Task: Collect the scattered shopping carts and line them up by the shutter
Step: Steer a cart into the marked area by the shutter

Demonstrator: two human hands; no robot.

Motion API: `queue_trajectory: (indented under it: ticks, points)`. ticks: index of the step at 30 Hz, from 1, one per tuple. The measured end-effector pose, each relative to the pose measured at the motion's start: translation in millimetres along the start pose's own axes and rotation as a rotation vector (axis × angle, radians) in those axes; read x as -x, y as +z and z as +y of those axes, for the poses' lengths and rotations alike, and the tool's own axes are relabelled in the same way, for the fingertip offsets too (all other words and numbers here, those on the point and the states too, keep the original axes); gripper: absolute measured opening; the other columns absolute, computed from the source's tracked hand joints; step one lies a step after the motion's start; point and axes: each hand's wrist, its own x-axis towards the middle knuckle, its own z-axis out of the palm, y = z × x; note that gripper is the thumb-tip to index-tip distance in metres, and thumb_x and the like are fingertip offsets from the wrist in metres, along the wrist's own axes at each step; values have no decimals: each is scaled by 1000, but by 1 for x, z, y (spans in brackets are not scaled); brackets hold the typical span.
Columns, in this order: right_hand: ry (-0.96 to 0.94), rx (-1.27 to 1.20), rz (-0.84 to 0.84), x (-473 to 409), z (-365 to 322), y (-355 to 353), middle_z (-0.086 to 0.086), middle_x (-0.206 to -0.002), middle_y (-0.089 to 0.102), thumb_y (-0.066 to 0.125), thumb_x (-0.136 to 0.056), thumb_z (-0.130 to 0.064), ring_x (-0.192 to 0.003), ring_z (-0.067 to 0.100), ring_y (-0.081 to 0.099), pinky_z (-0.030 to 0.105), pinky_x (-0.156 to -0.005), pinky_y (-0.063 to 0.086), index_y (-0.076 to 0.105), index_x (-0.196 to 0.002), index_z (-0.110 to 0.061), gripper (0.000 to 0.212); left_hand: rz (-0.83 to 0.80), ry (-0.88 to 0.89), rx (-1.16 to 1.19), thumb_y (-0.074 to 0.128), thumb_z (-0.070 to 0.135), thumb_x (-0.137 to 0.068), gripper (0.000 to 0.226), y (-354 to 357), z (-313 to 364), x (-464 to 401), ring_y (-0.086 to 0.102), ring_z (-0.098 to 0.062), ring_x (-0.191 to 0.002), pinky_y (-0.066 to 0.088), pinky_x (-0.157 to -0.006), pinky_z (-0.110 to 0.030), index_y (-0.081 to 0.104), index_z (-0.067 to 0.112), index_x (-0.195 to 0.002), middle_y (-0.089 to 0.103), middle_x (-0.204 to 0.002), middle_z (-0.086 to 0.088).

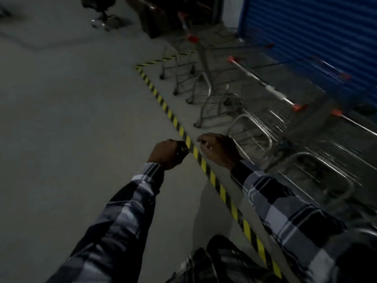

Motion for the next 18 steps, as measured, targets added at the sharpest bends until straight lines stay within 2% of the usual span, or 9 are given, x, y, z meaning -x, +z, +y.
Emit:
queue_trajectory:
  ticks: [3, 6, 9, 13, 18]
  points:
    - [-18, -21, -40, -65, -20, 33, 1, -100, 73, 58, -93, -30, -87, 29, 67, 36, -64, 53, 67, -115, -26, 24, 49, -58, 9, 47, 45, -101, 32, -22, -65, -25, 65, -30, -82, 46, -63, -32, 67, 22, -111, 72, -93, -5]
    - [-65, -49, -37, -133, -26, 60, 2, -95, 73, 60, -93, -31, -83, 29, 67, 36, -64, 54, 68, -114, -23, 24, 66, -78, 5, 48, 45, -101, 32, -36, -122, -65, 66, -29, -81, 47, -62, -31, 67, 23, -111, 73, -93, -4]
    - [-91, -67, -30, -210, -19, 90, 2, -89, 74, 57, -90, -36, -80, 30, 68, 37, -63, 54, 70, -107, -21, 26, 76, -75, -5, 50, 44, -101, 30, -49, -174, -120, 65, -28, -80, 45, -61, -30, 67, 23, -111, 72, -94, -3]
    - [-59, -67, -57, -319, -15, 123, 2, -81, 74, 55, -88, -45, -76, 31, 67, 38, -61, 54, 73, -98, -21, 31, 32, -106, 17, 50, 44, -100, 27, -79, -241, -193, 66, -27, -84, 54, -69, -37, 66, 24, -108, 71, -99, -2]
    - [-15, -68, -30, -437, -22, 154, 6, -68, 68, 58, -92, -39, -64, 31, 63, 29, -51, 45, 71, -83, -18, 27, 22, -124, 34, 50, 45, -100, 26, -119, -331, -266, 65, -25, -86, 55, -70, -38, 66, 24, -106, 69, -103, -1]
